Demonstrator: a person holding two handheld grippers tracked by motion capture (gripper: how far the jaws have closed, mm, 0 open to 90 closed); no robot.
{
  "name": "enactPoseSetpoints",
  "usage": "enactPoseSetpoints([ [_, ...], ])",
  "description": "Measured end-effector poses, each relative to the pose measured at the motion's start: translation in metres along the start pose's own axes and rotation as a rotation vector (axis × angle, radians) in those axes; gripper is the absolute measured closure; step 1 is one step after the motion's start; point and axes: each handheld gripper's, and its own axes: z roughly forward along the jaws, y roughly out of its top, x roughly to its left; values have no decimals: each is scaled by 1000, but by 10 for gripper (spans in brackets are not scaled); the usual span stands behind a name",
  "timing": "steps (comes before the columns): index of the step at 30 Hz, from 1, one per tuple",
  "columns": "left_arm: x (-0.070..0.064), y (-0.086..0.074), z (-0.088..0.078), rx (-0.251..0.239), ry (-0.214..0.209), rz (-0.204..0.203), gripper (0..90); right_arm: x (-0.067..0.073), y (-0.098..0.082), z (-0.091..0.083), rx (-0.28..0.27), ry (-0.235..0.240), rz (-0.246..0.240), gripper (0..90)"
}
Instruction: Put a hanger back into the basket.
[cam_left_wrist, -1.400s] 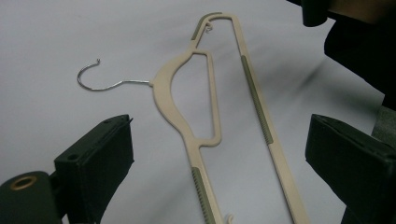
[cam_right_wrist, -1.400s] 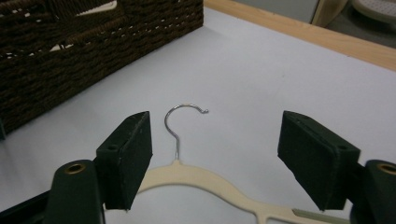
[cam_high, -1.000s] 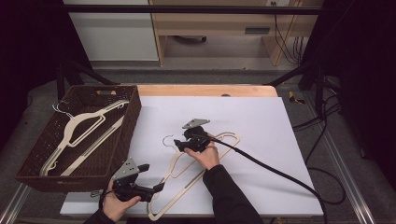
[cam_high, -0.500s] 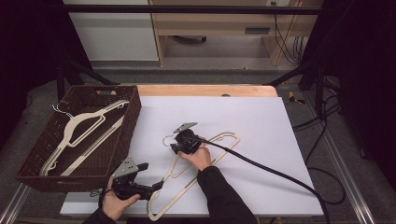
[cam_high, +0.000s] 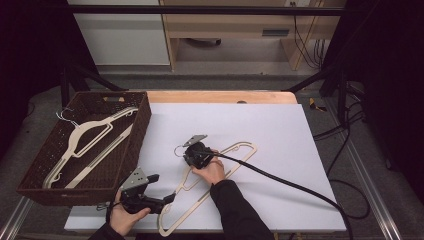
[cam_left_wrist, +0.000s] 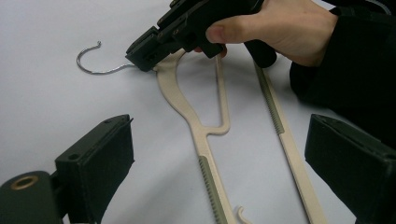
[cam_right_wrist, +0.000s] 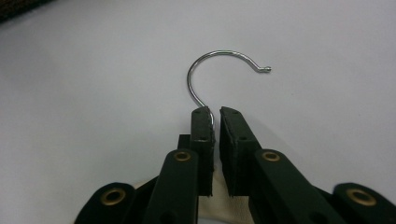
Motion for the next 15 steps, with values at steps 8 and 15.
enactPoseSetpoints([
  [8,1,2,4,6,-2,-9,81,-3,2,0,15,22,26,890],
  [15,2,12,24,65,6,-4,84,-3,2,-2,8,36,30,892],
])
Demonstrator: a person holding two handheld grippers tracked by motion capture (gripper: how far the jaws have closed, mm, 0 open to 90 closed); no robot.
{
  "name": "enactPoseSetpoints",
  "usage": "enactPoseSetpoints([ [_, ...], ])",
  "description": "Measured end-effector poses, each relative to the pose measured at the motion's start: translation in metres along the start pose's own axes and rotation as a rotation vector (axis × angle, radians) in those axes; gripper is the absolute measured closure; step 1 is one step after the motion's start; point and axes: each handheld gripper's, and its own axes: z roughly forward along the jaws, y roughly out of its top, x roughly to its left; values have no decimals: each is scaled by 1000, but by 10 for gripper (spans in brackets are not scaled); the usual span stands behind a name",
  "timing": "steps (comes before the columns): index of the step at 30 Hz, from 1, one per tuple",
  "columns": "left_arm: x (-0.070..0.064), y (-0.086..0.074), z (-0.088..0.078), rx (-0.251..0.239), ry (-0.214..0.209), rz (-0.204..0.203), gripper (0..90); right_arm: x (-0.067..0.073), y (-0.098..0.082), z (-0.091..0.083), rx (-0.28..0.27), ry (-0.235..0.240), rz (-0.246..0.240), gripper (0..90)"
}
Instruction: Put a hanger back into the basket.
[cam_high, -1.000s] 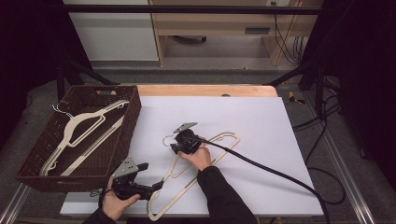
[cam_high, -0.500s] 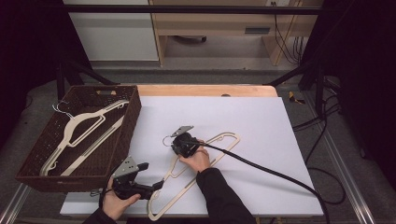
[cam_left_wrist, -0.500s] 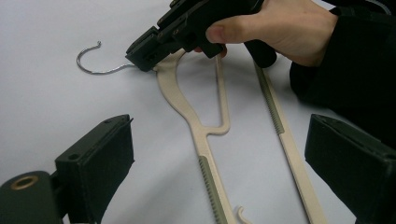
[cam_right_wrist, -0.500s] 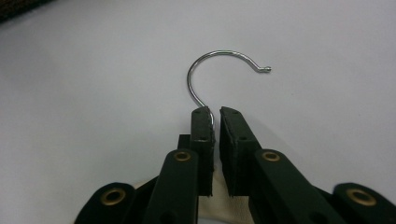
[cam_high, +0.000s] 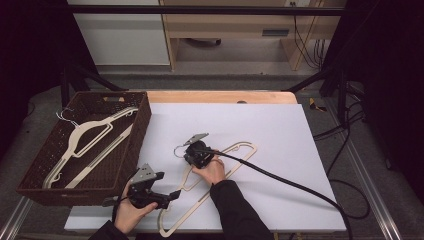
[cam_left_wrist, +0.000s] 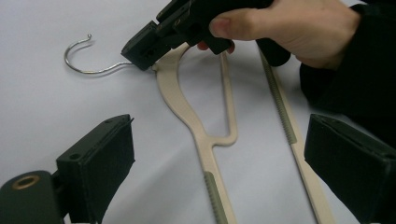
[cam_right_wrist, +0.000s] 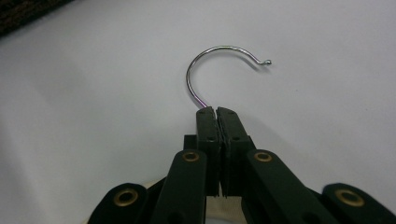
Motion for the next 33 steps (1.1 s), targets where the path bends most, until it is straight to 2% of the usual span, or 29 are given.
enactPoseSetpoints([
  [6,3,11,26,55,22,5,107,1,3,-8,-24,-1,-19,892],
  [8,6,12,34,69,21,-14,129,1,3,-10,-38,-1,-29,892],
  [10,10,13,40,80,33,-15,147,2,4,-12,-37,-1,-20,892],
  [12,15,14,45,87,28,-34,176,1,4,-13,-43,5,-38,892],
  [13,17,14,47,92,19,-38,199,1,5,-14,-45,5,-37,892],
  [16,21,15,51,102,29,-29,275,2,5,-15,-51,8,-41,892],
  [19,22,15,53,112,16,-32,336,3,6,-15,-52,4,-26,892],
  [23,22,17,56,115,4,-23,412,2,6,-17,-63,13,-49,892],
  [27,21,19,60,119,-12,-33,488,3,8,-20,-79,10,-39,892],
  [28,21,20,61,118,-18,-35,502,2,8,-21,-80,15,-53,892],
  [33,22,21,64,122,-35,-69,577,4,9,-25,-100,13,-48,892],
])
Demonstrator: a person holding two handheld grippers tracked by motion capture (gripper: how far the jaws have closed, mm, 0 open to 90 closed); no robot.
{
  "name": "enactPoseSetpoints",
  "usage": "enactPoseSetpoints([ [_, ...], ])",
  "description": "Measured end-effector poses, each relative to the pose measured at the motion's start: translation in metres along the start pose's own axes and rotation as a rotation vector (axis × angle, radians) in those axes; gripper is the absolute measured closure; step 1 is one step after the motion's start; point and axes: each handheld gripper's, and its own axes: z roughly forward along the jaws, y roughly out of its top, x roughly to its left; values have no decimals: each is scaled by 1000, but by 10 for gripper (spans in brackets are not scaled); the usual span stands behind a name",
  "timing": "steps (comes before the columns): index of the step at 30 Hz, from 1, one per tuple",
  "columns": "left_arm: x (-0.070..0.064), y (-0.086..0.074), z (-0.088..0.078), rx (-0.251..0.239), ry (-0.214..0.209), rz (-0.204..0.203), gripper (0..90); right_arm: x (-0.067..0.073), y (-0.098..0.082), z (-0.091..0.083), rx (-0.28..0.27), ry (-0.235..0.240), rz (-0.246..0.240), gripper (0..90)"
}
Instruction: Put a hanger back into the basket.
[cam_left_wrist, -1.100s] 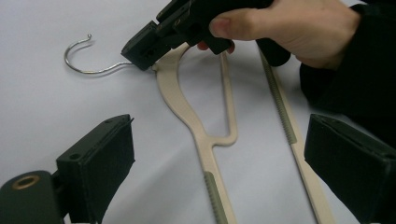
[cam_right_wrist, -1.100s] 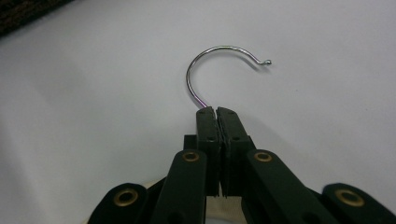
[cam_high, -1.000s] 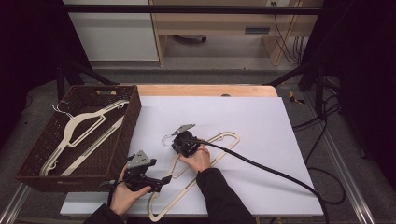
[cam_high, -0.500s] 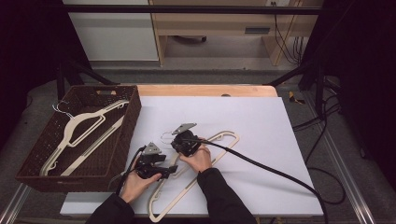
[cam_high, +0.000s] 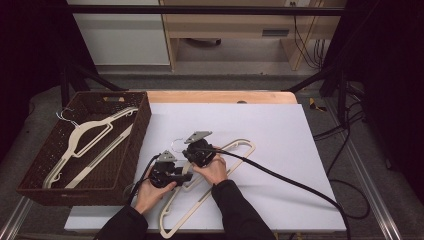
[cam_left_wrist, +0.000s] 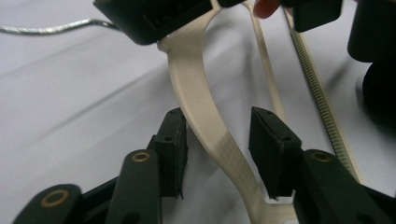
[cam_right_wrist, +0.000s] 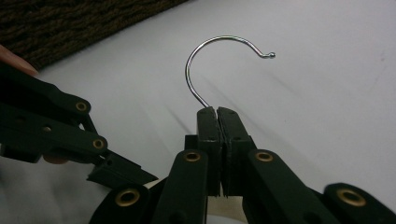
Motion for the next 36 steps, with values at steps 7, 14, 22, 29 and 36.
enactPoseSetpoints([
  [7,0,1,-1,-5,-17,-10,645,1,3,-7,-15,-1,-10,892],
  [14,-3,5,-4,-9,-18,-29,672,2,5,-14,-31,-3,-8,890],
  [22,-10,9,-9,-44,-9,-48,714,-3,7,-31,-73,17,18,800],
  [29,-16,11,-13,-50,-5,-67,733,-8,2,-60,-135,3,10,610],
  [36,-25,14,-20,-75,-24,-60,761,-17,-17,-100,-210,-3,59,390],
])
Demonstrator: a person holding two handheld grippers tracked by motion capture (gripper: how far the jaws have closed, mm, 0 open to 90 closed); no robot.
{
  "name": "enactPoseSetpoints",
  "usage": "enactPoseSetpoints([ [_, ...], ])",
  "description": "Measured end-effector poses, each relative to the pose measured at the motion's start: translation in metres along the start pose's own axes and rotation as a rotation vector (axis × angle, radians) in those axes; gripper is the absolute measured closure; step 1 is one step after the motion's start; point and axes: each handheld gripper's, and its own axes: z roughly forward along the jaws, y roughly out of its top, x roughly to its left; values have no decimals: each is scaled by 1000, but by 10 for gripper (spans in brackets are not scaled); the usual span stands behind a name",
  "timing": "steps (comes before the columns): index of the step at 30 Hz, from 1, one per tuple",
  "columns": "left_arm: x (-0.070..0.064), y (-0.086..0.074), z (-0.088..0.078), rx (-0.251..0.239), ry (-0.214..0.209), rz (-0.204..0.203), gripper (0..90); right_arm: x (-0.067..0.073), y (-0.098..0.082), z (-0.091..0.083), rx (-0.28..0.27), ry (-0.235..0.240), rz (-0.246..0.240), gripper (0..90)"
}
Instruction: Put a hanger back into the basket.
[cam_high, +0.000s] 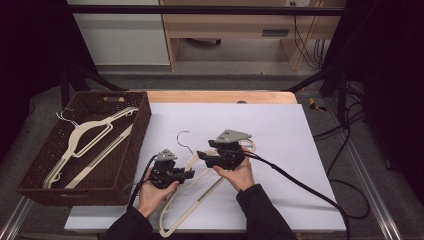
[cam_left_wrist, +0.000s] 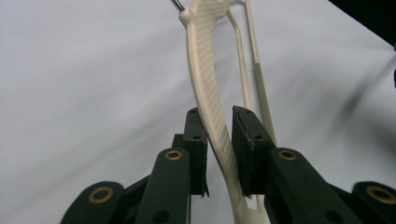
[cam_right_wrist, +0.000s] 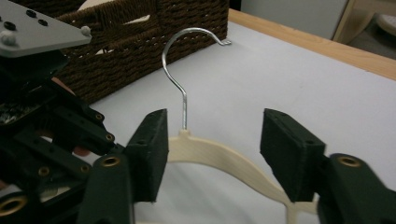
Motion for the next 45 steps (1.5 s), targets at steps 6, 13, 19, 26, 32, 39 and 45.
enactPoseSetpoints([
  [6,-9,0,-5,-24,-25,-2,786,-11,-16,-41,-55,-25,29,215],
  [13,-18,1,-10,-38,-60,-3,816,-25,-43,-87,-109,-49,63,137],
  [19,-28,3,-13,-49,-83,15,839,-38,-59,-119,-155,-98,97,101],
  [26,-37,2,-16,-57,-105,36,853,-45,-73,-134,-138,-151,112,88],
  [32,-44,3,-22,-58,-112,74,855,-48,-74,-140,-146,-161,125,75],
  [39,-57,18,-52,-115,-114,157,856,-50,-73,-149,-169,-170,115,62],
  [45,-65,34,-77,-133,-91,218,856,-52,-72,-157,-190,-185,109,51],
])
